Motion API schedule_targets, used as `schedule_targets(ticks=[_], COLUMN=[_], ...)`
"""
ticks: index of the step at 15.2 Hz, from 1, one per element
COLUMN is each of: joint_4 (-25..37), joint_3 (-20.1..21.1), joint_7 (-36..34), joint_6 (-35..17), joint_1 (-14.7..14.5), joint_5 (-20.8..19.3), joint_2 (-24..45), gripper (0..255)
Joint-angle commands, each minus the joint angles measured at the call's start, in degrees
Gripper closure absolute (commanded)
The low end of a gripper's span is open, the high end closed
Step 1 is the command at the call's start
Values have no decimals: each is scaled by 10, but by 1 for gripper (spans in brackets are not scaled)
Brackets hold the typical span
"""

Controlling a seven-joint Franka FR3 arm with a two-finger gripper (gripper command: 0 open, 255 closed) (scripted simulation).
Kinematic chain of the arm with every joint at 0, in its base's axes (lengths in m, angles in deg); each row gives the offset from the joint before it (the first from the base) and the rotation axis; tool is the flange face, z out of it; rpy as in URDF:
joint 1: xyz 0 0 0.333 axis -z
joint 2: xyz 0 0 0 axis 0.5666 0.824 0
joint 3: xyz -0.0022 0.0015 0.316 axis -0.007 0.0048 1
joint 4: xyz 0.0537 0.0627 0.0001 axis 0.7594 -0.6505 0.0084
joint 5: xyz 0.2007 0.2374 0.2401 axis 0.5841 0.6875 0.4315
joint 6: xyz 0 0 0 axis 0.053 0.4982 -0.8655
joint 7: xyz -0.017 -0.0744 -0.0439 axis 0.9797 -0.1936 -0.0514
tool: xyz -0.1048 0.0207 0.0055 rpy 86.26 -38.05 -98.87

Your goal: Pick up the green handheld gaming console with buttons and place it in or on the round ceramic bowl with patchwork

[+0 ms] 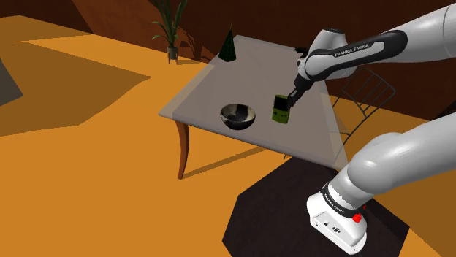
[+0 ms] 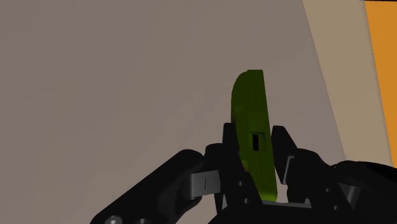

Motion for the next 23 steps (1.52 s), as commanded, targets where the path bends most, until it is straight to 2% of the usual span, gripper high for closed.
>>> schedule_targets(ticks=[1,21,23], joint_4=[8,115,128], joint_3=[3,28,48], joint_7=[-2,-5,-31], joint_6=[20,186,190], joint_1=[1,0,-14], joint_5=[0,7,18], joint_2=[-11,-72,-60], gripper=[255,255,255])
